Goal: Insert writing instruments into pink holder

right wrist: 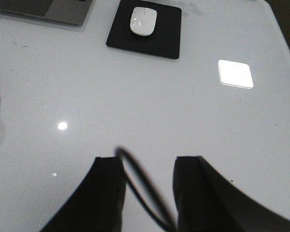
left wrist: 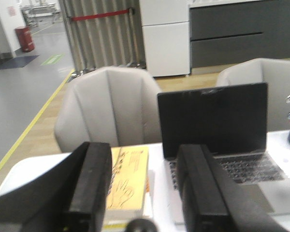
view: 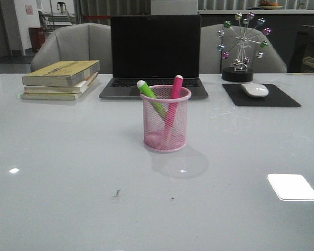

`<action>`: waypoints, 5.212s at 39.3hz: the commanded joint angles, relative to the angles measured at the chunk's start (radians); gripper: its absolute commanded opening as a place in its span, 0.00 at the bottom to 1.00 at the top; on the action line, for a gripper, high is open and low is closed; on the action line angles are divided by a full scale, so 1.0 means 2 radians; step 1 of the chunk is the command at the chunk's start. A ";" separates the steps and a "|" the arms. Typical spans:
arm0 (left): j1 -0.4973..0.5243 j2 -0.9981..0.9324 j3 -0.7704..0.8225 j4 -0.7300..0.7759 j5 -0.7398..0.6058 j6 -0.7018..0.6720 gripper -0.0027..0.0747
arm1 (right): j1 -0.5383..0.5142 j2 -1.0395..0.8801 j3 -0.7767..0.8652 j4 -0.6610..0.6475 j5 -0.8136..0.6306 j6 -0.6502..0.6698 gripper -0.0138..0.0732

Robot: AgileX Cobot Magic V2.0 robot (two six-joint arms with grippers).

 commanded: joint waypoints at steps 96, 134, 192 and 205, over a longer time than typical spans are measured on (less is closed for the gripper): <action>0.001 -0.358 0.418 -0.004 -0.008 -0.017 0.38 | -0.004 -0.003 -0.013 -0.008 -0.037 -0.005 0.59; 0.001 -0.358 0.418 -0.004 -0.008 -0.017 0.38 | -0.004 -0.003 -0.013 -0.007 -0.049 -0.005 0.44; 0.001 -0.358 0.418 -0.004 -0.008 -0.017 0.38 | -0.003 -0.072 0.048 0.066 -0.191 0.006 0.19; 0.001 -0.358 0.418 -0.004 -0.008 -0.017 0.38 | -0.003 -0.207 0.194 0.090 -0.198 0.006 0.19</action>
